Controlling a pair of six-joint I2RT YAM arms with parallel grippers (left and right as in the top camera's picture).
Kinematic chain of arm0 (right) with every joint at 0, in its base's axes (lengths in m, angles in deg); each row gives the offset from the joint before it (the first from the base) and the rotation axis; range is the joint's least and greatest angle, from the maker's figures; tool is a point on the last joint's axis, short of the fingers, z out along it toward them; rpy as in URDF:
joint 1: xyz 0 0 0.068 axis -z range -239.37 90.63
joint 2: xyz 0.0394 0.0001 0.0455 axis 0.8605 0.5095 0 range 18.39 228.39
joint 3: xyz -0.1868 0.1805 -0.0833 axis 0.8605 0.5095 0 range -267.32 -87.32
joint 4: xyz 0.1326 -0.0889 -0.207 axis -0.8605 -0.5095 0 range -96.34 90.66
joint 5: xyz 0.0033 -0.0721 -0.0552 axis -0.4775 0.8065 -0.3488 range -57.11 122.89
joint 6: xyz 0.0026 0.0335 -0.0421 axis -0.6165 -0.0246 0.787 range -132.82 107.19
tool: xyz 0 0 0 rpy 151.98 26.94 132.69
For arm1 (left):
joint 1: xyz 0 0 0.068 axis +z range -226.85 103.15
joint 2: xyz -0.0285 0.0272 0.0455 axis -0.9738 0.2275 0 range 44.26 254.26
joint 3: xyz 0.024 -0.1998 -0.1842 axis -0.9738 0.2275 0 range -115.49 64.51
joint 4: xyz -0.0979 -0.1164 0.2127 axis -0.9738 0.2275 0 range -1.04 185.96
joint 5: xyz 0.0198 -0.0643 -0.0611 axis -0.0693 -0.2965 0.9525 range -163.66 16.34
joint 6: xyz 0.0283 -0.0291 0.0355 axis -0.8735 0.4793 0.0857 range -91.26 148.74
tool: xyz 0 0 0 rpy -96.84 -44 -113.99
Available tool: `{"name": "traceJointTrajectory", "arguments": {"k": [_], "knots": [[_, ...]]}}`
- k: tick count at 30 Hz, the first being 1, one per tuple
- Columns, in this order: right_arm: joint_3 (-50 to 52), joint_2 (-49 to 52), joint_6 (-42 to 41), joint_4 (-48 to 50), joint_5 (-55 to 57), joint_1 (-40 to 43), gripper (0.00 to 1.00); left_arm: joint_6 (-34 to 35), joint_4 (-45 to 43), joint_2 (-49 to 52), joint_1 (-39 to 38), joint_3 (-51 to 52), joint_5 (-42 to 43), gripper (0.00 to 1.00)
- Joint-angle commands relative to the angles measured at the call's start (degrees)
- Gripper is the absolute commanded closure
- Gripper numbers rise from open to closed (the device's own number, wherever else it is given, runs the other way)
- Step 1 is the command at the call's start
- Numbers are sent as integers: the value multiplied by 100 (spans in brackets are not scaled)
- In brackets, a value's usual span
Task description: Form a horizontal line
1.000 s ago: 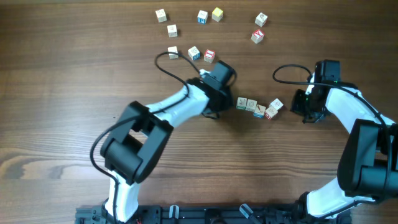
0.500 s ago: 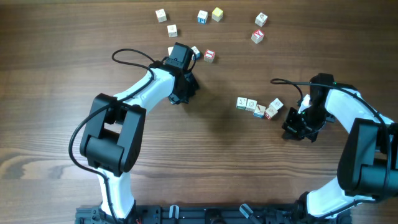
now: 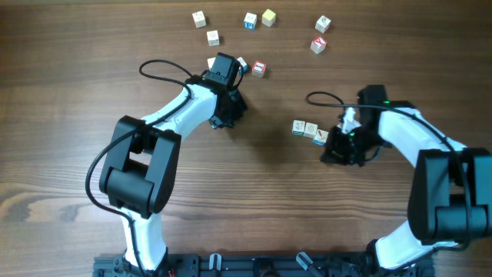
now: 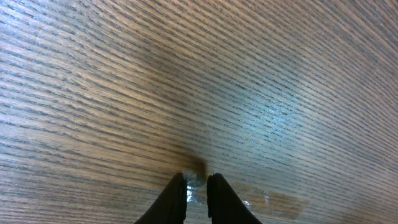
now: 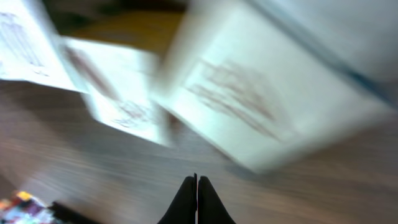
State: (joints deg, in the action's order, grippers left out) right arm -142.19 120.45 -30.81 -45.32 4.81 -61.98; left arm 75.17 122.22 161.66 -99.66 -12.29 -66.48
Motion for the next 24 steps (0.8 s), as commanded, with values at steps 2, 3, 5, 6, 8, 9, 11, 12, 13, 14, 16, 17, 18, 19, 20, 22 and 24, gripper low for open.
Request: {"name": "traceJointTrajectory", "arguments": {"k": [2, 3, 5, 6, 8, 9, 11, 12, 13, 14, 16, 17, 18, 19, 20, 22, 24], "knots": [[22, 92, -560, 334, 612, -393, 96, 33, 131, 243, 4, 186, -275, 84], [22, 92, -660, 385, 756, -431, 96, 33, 131, 243, 4, 186, -275, 84], [22, 92, -660, 490, 872, -446, 96, 33, 129, 243, 4, 186, -275, 84], [22, 92, -658, 542, 907, -446, 96, 33, 129, 243, 4, 186, -275, 84], [22, 92, -621, 658, 929, -446, 96, 33, 127, 243, 4, 186, -275, 83], [22, 92, -599, 737, 929, -446, 96, 33, 127, 243, 4, 186, -275, 83], [22, 92, -601, 911, 929, -446, 96, 33, 127, 243, 4, 186, -275, 83], [22, 92, -599, 973, 927, -446, 96, 33, 127, 243, 4, 186, -275, 83], [22, 92, -601, 1021, 927, -446, 96, 33, 129, 243, 4, 186, -275, 83], [22, 92, -601, 1049, 927, -446, 95, 33, 129, 243, 4, 186, -275, 83], [22, 92, -599, 1088, 927, -446, 96, 33, 129, 243, 4, 186, -275, 83], [22, 92, -599, 1102, 927, -446, 96, 33, 127, 243, 4, 186, -275, 83], [22, 92, -599, 1104, 927, -446, 96, 33, 127, 243, 4, 186, -275, 83], [22, 92, -599, 1104, 927, -446, 96, 33, 127, 243, 4, 186, -275, 83], [22, 92, -597, 1102, 927, -446, 96, 33, 127, 243, 4, 186, -275, 83], [22, 92, -595, 1058, 925, -446, 96, 33, 127, 243, 4, 186, -275, 83], [22, 92, -595, 931, 925, -446, 96, 33, 127, 243, 4, 186, -275, 83]]}}
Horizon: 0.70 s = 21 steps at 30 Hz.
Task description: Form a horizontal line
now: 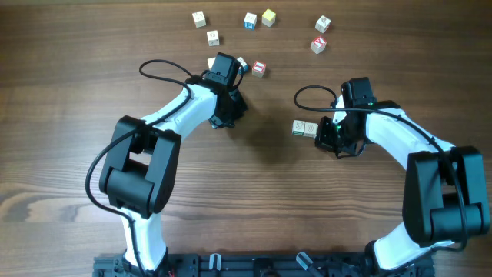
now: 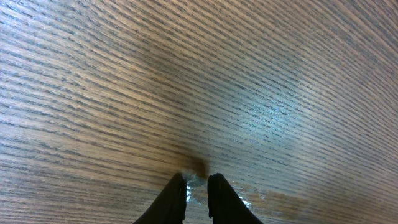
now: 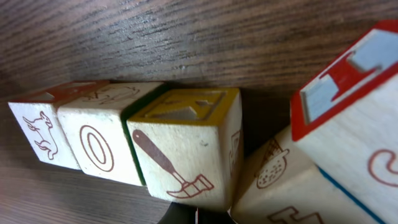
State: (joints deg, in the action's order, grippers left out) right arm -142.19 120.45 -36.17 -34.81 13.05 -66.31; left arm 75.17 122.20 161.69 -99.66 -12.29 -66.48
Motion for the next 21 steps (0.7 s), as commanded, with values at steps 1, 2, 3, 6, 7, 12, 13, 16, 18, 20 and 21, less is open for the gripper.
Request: {"name": "traceJointTrajectory", "arguments": {"k": [1, 2, 3, 6, 7, 12, 13, 16, 18, 20, 21], "knots": [[22, 92, -39, -229, 103, -13, 96, 33, 129, 240, 4, 186, -275, 83], [22, 92, 13, -310, 101, -13, 96, 33, 129, 240, 4, 186, -275, 83], [22, 92, 122, -437, 101, -13, 96, 33, 129, 240, 4, 186, -275, 83], [22, 92, 372, -776, 105, -13, 96, 33, 107, 240, 4, 186, -275, 83], [22, 92, 431, -905, 181, -13, 96, 33, 98, 240, 4, 186, -275, 83], [22, 92, 299, -1215, 1569, -13, 96, 33, 90, 240, 4, 186, -275, 83], [22, 92, 168, -1196, 2011, -13, 96, 33, 90, 240, 4, 186, -275, 83], [22, 92, 173, -1104, 2345, -13, 96, 35, 90, 240, 4, 186, -273, 83], [22, 92, 181, -975, 2455, -13, 96, 35, 90, 240, 4, 186, -273, 83], [22, 92, 238, -879, 2463, -13, 96, 33, 90, 240, 4, 186, -273, 83], [22, 92, 238, -822, 2463, -13, 96, 35, 90, 240, 4, 186, -273, 83]]}}
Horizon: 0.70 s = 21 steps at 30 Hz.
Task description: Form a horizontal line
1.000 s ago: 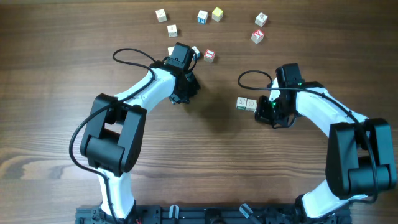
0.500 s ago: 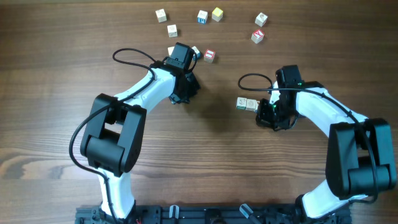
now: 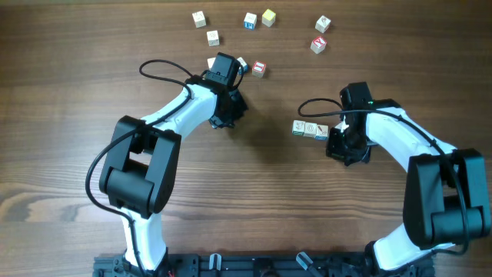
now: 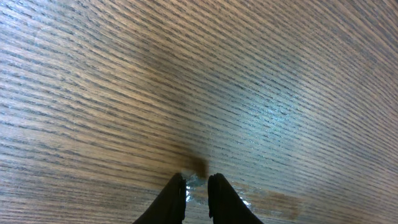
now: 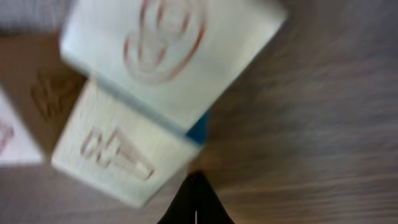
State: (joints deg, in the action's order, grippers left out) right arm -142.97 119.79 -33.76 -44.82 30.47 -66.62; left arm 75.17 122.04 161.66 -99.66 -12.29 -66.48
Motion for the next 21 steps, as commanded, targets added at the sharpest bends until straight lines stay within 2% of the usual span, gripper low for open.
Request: {"name": "traceJointTrajectory", "arguments": {"k": [1, 21], "knots": [[101, 157, -4, 225, 717, 17, 96, 33, 105, 243, 4, 186, -273, 83], [101, 157, 0, 682, -223, 17, 96, 35, 103, 243, 4, 186, -275, 83]]}}
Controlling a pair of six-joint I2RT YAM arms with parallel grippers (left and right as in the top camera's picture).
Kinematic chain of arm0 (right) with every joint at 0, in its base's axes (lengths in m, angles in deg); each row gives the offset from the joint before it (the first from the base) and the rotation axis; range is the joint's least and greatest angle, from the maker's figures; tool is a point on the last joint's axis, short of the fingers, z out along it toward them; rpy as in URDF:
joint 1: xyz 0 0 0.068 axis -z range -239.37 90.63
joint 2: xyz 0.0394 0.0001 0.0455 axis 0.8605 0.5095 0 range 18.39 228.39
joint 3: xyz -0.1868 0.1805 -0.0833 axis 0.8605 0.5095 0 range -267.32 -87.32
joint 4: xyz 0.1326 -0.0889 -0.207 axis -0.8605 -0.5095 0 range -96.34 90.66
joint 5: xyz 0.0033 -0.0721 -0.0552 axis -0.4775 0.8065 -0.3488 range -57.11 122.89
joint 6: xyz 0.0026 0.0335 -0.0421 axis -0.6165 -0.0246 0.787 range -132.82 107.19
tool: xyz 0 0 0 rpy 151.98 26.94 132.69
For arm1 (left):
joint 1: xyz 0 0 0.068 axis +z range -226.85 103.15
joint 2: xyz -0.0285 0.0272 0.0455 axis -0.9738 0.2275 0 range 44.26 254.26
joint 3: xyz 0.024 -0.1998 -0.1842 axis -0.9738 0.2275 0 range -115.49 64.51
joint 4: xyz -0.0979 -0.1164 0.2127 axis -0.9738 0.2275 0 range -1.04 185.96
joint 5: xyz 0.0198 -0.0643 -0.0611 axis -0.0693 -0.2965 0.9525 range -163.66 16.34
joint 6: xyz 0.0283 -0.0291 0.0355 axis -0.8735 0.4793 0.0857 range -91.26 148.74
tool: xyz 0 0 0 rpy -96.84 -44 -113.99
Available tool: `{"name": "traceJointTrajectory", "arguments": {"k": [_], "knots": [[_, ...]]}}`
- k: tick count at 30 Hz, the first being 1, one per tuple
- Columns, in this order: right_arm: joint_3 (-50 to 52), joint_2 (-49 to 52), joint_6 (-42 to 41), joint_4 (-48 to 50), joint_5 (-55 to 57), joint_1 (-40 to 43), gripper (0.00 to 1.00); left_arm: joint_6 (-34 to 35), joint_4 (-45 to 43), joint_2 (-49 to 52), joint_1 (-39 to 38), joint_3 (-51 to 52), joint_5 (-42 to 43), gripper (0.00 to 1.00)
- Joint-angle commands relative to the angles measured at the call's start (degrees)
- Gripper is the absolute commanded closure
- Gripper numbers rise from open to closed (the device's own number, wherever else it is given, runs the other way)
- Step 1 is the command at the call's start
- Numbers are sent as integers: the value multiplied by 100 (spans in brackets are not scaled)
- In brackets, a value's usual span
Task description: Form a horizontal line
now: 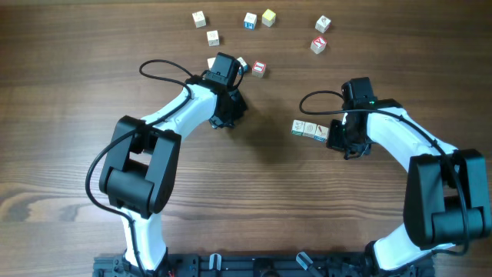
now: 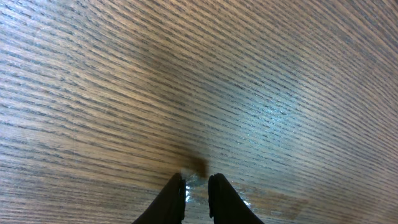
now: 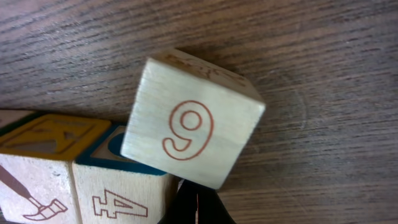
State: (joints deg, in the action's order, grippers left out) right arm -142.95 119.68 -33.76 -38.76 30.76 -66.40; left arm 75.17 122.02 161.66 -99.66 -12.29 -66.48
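A short row of wooden blocks lies right of the table's middle. In the right wrist view it ends with a hammer block, a "4" block and a "9" block. The "9" block sits skewed against the "4" block's right end. My right gripper is shut and empty, its tips right at the "9" block's near edge. In the overhead view that gripper hides the row's right end. My left gripper rests tips-down on bare wood, slightly open and holding nothing.
Several loose blocks lie along the far edge, such as a yellow one and a red-edged one. A red block and a white one sit beside the left arm.
My right gripper has shifted slightly up-table by the row's right end. The "9" block, blurred and close before, now shows sharp and skewed beside the "4" block. The left arm has not moved.
My right gripper, shut throughout, first stood just right of and below the row. Then it was pressed close at the row's right end, then a little lower again, and now beside the "9" block there. The left gripper stayed on the wood.
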Motion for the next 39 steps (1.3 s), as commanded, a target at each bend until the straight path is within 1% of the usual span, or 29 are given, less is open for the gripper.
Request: {"name": "traceJointTrajectory", "arguments": {"k": [1, 34, 36, 39], "knots": [[98, 168, 2, 74, -289, -4, 96, 35, 105, 243, 4, 186, -275, 83], [98, 168, -2, 1027, -238, -4, 95, 35, 107, 243, 4, 186, -271, 83], [98, 168, -2, 1016, -240, -4, 95, 35, 107, 243, 4, 186, -271, 83], [98, 168, 2, 640, -236, -4, 95, 35, 107, 243, 4, 186, -271, 83]]}}
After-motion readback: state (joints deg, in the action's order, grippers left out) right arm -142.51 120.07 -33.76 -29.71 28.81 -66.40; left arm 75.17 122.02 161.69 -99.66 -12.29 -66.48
